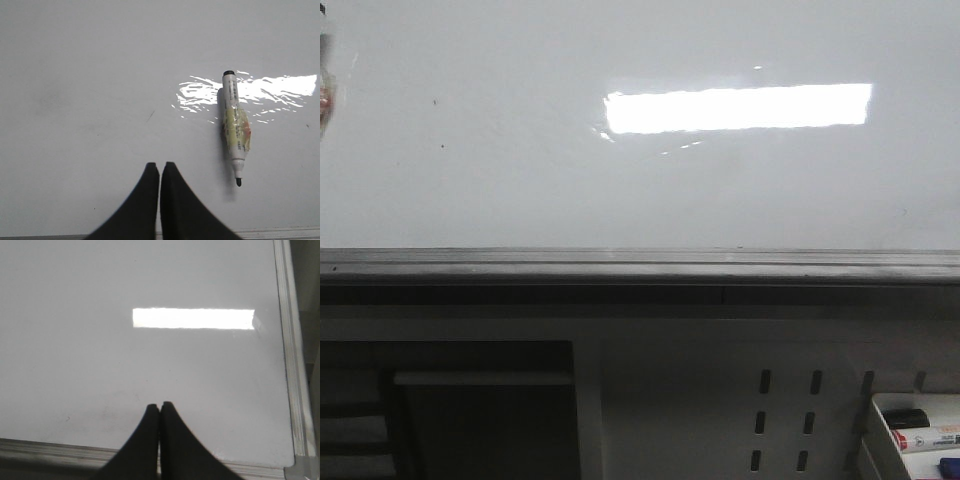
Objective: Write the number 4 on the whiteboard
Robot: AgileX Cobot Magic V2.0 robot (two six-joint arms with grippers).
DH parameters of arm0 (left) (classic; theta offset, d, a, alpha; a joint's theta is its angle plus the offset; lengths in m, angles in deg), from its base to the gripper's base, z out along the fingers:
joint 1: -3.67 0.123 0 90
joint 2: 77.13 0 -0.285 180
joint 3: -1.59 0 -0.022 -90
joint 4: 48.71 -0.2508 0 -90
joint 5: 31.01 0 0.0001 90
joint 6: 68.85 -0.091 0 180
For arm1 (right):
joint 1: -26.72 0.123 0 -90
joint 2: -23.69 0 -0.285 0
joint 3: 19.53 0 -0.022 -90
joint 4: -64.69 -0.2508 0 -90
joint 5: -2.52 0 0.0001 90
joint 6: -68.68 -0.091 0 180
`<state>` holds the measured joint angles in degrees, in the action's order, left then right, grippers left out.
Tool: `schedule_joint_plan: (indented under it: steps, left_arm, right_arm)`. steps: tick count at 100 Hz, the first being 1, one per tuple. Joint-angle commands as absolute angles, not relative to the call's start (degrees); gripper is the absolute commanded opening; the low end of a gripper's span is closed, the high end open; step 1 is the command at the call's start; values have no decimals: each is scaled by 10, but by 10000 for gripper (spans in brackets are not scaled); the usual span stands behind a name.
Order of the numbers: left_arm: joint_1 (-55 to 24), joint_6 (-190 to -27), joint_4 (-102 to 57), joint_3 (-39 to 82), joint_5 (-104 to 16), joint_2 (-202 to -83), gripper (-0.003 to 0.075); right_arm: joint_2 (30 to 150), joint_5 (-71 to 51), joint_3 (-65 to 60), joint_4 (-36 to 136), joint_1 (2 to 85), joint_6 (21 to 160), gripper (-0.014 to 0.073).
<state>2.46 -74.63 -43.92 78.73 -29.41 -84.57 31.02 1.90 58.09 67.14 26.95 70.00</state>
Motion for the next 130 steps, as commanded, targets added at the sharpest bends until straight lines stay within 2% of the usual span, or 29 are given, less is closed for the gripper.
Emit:
schedule_joint_plan:
  steps: [1, 106, 118, 130]
  left_arm:
    - [24, -739, -439, 802, -249, -831, -20]
    - [24, -739, -435, 802, -234, -831, -20]
    - [24, -739, -408, 779, -214, -831, -20]
    - [24, -739, -408, 717, -254, -832, -20]
  right_arm:
    - [297, 69, 593, 670, 268, 702, -58]
    - [297, 87, 589, 656, 268, 702, -58]
    - [297, 46, 552, 638, 268, 702, -58]
    - [307, -19, 484, 638, 268, 702, -58]
